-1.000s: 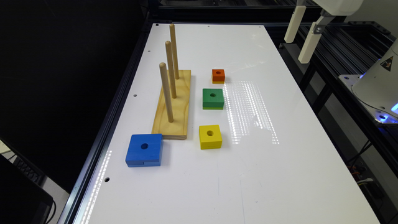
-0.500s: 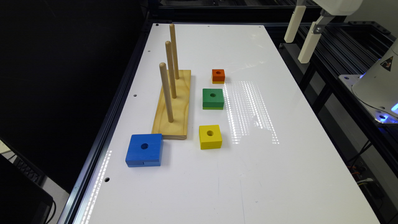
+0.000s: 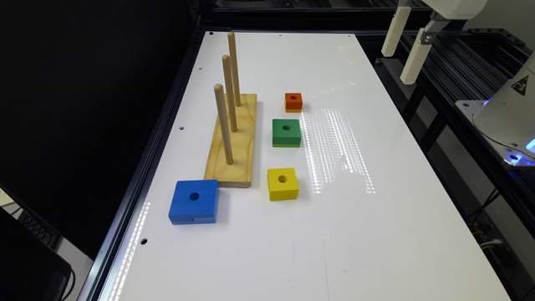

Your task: Pick up green block.

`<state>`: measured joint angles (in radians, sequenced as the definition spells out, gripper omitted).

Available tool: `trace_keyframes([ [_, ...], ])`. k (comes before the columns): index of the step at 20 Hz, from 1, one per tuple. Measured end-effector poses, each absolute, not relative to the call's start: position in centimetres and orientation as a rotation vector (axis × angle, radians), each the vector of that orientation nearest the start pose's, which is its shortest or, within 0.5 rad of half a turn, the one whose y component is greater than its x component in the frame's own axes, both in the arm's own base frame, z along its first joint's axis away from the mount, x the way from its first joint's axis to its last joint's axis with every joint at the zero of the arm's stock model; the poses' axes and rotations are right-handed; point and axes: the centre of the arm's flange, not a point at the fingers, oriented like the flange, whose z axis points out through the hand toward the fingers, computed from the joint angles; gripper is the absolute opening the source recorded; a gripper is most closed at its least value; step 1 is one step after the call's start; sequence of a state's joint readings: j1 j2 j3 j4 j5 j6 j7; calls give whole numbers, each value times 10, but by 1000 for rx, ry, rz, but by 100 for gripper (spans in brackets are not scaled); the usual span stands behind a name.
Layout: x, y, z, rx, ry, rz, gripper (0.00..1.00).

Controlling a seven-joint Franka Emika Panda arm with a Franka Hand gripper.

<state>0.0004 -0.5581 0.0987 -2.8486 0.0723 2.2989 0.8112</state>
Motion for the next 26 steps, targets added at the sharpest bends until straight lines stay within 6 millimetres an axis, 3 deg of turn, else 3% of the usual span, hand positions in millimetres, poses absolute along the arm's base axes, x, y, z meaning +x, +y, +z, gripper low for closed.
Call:
trace_keyframes([
  [14, 338, 28, 351, -2890, 1191, -44, 100],
  [26, 359, 29, 352, -2880, 1189, -59, 100],
])
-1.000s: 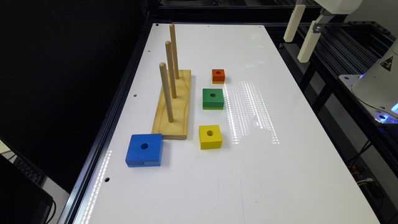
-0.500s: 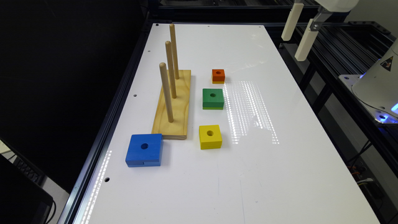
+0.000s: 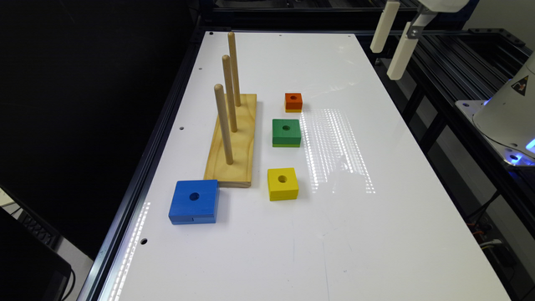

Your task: Pick up green block.

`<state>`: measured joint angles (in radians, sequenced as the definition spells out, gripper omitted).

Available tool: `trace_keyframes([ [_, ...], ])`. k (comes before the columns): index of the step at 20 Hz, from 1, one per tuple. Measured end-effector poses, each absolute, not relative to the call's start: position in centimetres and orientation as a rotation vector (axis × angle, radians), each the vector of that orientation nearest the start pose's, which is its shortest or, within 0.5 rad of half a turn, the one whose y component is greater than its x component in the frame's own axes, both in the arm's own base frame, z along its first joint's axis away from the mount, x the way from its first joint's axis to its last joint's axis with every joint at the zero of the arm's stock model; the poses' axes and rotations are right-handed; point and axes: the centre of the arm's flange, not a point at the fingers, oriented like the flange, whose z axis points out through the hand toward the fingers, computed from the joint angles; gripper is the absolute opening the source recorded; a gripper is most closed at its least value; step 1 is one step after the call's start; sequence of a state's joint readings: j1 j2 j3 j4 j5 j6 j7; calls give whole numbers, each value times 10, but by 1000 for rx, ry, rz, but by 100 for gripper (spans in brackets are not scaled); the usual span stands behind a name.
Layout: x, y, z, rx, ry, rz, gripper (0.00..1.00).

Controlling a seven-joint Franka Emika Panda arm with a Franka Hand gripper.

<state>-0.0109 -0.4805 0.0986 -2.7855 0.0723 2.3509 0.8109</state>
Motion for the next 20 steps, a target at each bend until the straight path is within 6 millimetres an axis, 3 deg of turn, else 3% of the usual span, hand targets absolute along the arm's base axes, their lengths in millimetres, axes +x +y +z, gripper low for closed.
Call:
trace_keyframes([
  [10, 395, 30, 348, -2874, 1193, -40, 100],
  [20, 402, 30, 349, -2871, 1195, -40, 100],
])
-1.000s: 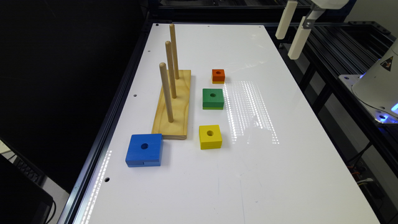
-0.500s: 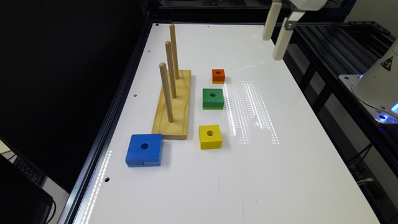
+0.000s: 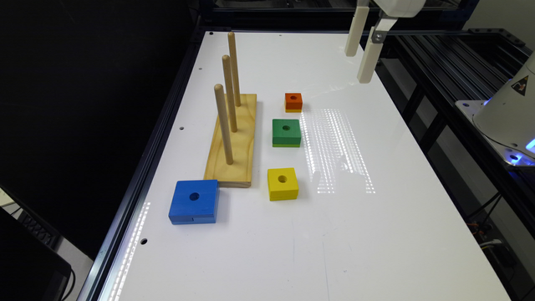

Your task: Pick up green block.

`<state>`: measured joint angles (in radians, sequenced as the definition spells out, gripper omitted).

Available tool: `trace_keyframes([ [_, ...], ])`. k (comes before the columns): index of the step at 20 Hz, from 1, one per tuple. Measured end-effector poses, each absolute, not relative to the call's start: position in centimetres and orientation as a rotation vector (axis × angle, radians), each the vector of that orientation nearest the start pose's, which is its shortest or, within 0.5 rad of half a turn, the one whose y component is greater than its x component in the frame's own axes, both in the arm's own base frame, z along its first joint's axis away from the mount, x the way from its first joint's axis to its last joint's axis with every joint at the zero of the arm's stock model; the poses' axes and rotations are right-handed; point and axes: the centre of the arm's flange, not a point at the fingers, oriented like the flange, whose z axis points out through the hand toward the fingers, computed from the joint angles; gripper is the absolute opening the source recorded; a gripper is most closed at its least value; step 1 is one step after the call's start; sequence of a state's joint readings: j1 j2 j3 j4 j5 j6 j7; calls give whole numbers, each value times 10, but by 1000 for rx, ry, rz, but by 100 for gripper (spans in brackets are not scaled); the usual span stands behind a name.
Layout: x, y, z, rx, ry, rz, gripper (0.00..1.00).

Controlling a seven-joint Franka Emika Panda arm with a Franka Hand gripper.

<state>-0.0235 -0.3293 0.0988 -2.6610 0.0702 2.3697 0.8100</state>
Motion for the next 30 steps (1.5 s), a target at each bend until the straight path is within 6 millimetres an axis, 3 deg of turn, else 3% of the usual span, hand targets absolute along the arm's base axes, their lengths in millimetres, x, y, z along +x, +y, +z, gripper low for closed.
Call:
trace_keyframes([
  [16, 438, 28, 350, -2862, 1198, -35, 100],
  [26, 490, 33, 346, -2852, 1184, -32, 100],
  [30, 502, 34, 341, -2853, 1182, -23, 100],
])
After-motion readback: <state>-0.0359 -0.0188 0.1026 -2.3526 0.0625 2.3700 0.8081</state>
